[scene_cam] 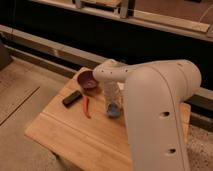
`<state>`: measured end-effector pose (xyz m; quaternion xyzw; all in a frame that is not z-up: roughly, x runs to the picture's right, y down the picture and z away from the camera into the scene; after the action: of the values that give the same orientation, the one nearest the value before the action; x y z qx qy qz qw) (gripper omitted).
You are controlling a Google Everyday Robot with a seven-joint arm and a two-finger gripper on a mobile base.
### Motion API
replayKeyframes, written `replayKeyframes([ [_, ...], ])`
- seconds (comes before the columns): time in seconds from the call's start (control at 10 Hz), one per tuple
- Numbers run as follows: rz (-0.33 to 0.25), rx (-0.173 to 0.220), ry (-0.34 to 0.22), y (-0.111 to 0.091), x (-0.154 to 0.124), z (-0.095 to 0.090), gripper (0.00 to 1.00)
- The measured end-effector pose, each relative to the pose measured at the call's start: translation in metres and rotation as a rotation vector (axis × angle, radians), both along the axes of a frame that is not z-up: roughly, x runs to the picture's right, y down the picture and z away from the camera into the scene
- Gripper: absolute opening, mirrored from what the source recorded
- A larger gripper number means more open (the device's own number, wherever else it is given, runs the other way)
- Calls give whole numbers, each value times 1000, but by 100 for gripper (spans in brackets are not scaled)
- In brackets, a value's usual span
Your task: Wipe the white sponge on the table
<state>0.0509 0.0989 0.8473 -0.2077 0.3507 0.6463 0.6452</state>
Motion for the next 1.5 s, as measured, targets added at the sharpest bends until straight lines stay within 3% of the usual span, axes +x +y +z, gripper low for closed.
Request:
replayKeyframes([
  [0.5,-48,3,-89,-15,-51,12,0],
  [0.8,-90,18,-154,-17,-80,3,0],
  [1.2,-204,14,-185,16,-90,-21,0],
  [1.5,-203,3,-157,40,-79,-31,0],
])
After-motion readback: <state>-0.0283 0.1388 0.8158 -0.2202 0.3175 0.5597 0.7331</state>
